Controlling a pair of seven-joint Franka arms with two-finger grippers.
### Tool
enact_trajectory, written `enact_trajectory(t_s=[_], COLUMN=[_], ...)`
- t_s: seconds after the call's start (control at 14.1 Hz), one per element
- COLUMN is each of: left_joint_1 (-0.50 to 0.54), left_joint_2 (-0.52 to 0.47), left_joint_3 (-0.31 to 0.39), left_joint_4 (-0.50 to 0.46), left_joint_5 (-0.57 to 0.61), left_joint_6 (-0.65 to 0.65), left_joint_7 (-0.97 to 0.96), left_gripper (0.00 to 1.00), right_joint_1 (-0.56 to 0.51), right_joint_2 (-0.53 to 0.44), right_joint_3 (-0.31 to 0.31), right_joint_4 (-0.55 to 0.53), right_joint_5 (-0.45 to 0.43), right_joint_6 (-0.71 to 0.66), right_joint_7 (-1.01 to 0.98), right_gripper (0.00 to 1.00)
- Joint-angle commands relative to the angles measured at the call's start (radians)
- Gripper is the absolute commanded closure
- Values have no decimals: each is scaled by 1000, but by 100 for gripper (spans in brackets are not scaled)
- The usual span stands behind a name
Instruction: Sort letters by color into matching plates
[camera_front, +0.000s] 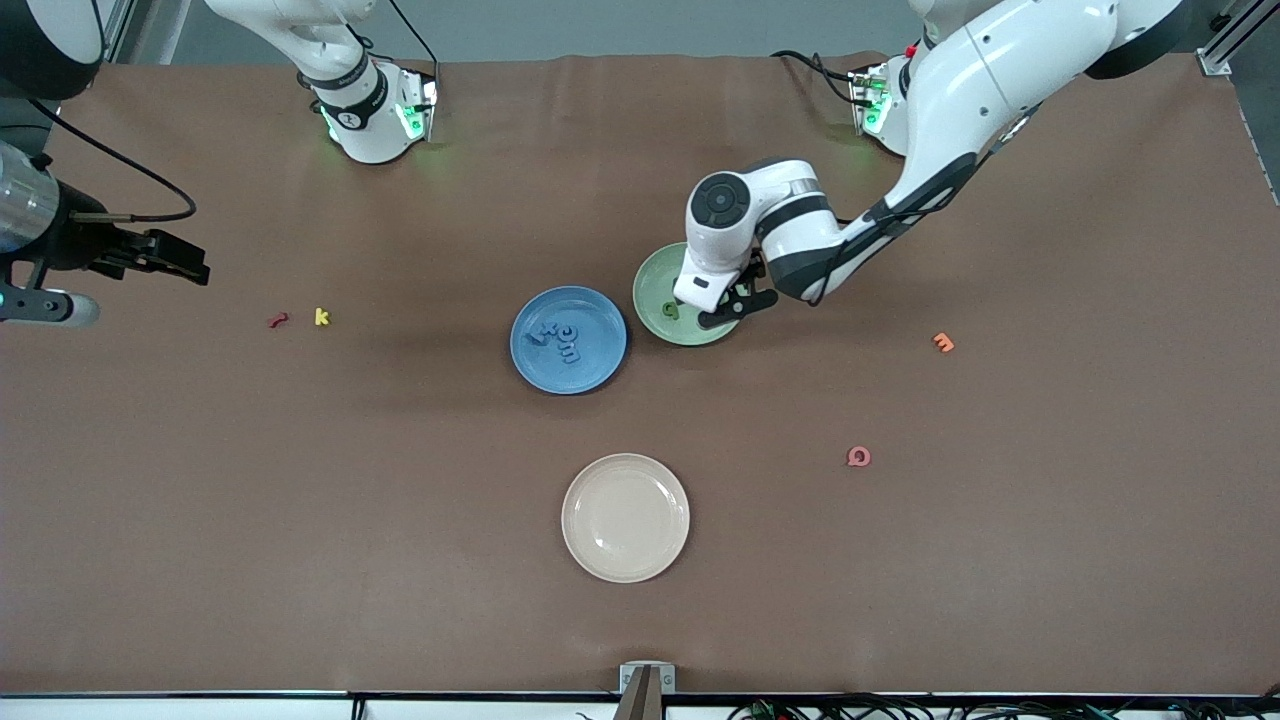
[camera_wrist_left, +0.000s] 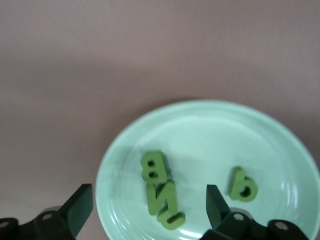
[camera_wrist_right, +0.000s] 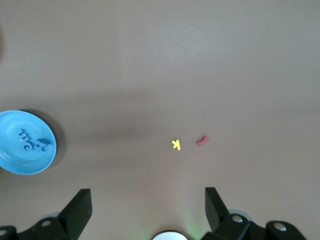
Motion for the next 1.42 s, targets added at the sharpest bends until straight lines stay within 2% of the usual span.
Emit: enact_trajectory(t_s=[0.0,0.21,0.42,0.85,0.99,1.06,1.13,1.2,1.35], left_joint_1=[169,364,507,559,589,587,584,581,578], left_joint_2=[-54,-54,-52,-42,-28,-52,-113,-179,-302], left_joint_3=[-111,-220,-301,-292,-291,-274,-227,-189,-124], left_joint_4=[-25,-26,-9,26,31,25,15,-1,-27], left_joint_5=[-13,-13,-13,-8,-12,-21,-60,-149,-342], left_joint_6=[-3,-15,-117,-132,-118,-86,-38,18,74], left_joint_7=[99,241,361,424,498,547,615,691,876], left_gripper=[0,0,0,1,1,1,1,1,1], right_joint_1=[-1,0,0,0,0,0,0,5,43], right_joint_2=[-6,-9,-16,-111,-137,-138,-138,-138,-139], right_joint_3=[-5,-5,-5,-5,-3,-3,-5,-20,-81], right_joint_4=[43,48,41,21,-2,-4,-9,-12,-12], right_joint_5=[11,11,11,12,14,19,29,44,71], right_joint_6=[-19,-46,-118,-163,-151,-143,-128,-122,-108], right_joint_7=[-2,2,2,4,4,4,4,4,2], right_gripper=[0,0,0,0,0,0,0,0,0])
